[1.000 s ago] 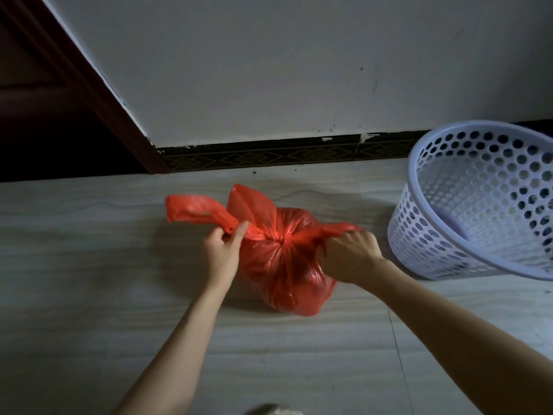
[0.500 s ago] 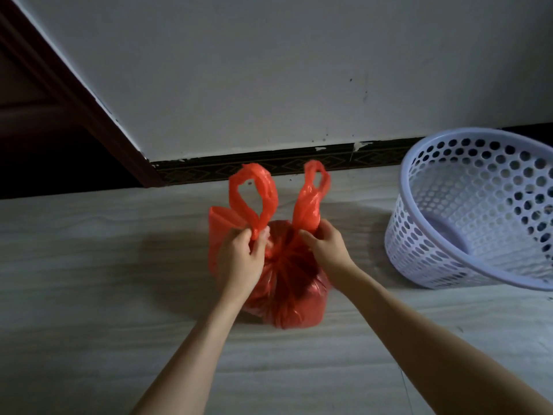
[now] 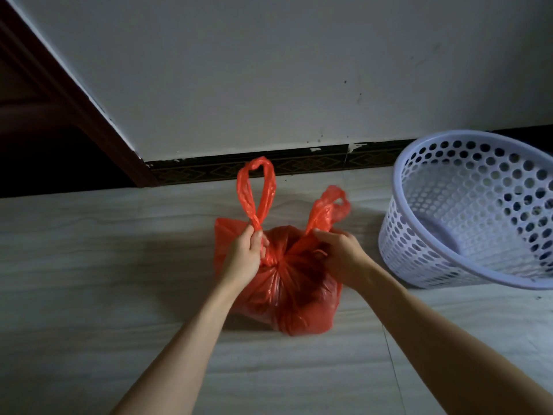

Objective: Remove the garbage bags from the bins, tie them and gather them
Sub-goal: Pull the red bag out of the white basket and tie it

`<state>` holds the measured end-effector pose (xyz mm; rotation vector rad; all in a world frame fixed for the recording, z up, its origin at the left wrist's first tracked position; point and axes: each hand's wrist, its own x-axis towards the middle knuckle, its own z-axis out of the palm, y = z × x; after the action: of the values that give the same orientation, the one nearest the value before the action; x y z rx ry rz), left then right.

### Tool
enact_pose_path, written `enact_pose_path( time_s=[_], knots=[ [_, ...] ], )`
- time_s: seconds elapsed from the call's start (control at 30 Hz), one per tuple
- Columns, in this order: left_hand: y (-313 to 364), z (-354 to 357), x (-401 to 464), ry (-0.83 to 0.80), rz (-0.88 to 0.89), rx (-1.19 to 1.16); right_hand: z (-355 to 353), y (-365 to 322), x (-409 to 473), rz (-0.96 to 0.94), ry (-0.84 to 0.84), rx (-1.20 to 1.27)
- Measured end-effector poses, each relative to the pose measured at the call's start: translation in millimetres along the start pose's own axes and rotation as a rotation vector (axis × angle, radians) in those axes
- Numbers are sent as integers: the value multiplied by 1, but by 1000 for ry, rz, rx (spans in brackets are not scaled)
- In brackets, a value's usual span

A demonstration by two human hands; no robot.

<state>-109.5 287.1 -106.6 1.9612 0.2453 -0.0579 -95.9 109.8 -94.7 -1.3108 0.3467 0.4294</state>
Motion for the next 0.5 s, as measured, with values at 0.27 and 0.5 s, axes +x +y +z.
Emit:
enact_pose_path(
  time_s=[0.27, 0.5],
  knots=[
    [5, 11, -1, 107, 40, 30, 14, -3, -6, -324, 9, -272],
    [14, 7, -17, -260, 233, 412, 8, -10, -2, -499, -2, -536]
  ],
)
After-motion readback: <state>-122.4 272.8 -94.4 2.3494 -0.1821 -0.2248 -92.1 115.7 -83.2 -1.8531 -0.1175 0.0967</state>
